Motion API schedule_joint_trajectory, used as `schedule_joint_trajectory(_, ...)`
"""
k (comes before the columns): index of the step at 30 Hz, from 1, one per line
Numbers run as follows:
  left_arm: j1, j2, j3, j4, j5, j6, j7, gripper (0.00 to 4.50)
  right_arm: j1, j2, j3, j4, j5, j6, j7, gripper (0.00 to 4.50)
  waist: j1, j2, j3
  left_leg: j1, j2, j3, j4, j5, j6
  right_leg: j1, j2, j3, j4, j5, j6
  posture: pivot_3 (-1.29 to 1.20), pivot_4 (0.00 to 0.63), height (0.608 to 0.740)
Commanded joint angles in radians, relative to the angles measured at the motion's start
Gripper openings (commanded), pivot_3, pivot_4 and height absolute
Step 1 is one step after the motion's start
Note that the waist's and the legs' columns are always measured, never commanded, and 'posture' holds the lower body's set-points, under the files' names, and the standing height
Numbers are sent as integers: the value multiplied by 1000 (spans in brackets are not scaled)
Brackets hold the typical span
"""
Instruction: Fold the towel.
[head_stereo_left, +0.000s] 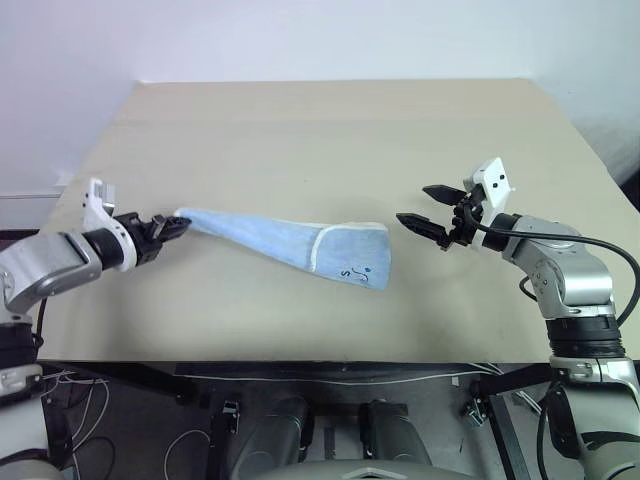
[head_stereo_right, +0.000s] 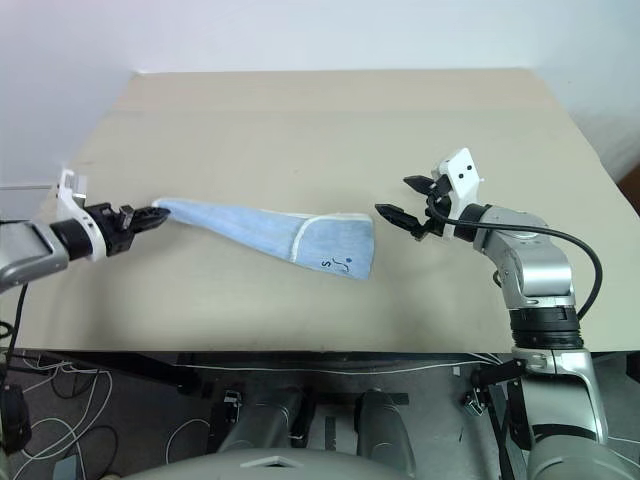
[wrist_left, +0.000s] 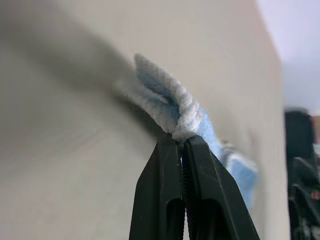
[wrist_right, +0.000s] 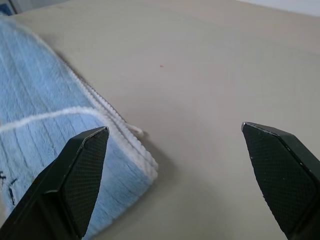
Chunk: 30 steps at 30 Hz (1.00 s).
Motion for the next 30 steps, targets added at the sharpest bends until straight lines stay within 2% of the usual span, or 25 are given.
schedule_joint_trajectory(1, -88, -5, -45, -12, 62, 62, -102, 21, -28, 6, -32, -30, 24, -13, -9, 4500, -2, 0, 0, 0, 0, 0, 0, 0, 0, 0, 0, 0, 0, 0, 0, 0, 150, 740)
schedule_joint_trajectory(8, -237, -70, -133, -36, 182, 159, -282, 21, -16, 10, -42, -42, 22, -12, -36, 4500, -5, 0, 0, -13, 0, 0, 0, 2, -3, -12, 1, 1, 3, 2, 3, 0, 150, 740)
schedule_joint_trajectory(16, -352, -184, -261, -70, 361, 257, -518, 21, 18, 12, -59, -76, 23, -7, -76, 4500, -4, 0, 0, -14, 0, 0, 1, 3, -4, -12, 1, 1, 3, 2, 3, 0, 150, 740)
schedule_joint_trajectory(30, -465, -395, -419, 9, 721, 227, -832, 21, 95, 2, -116, -159, 36, 30, -164, 4500, -4, -1, 0, -14, 0, 0, 2, 4, -5, -12, 1, 1, 3, 2, 3, 0, 150, 740)
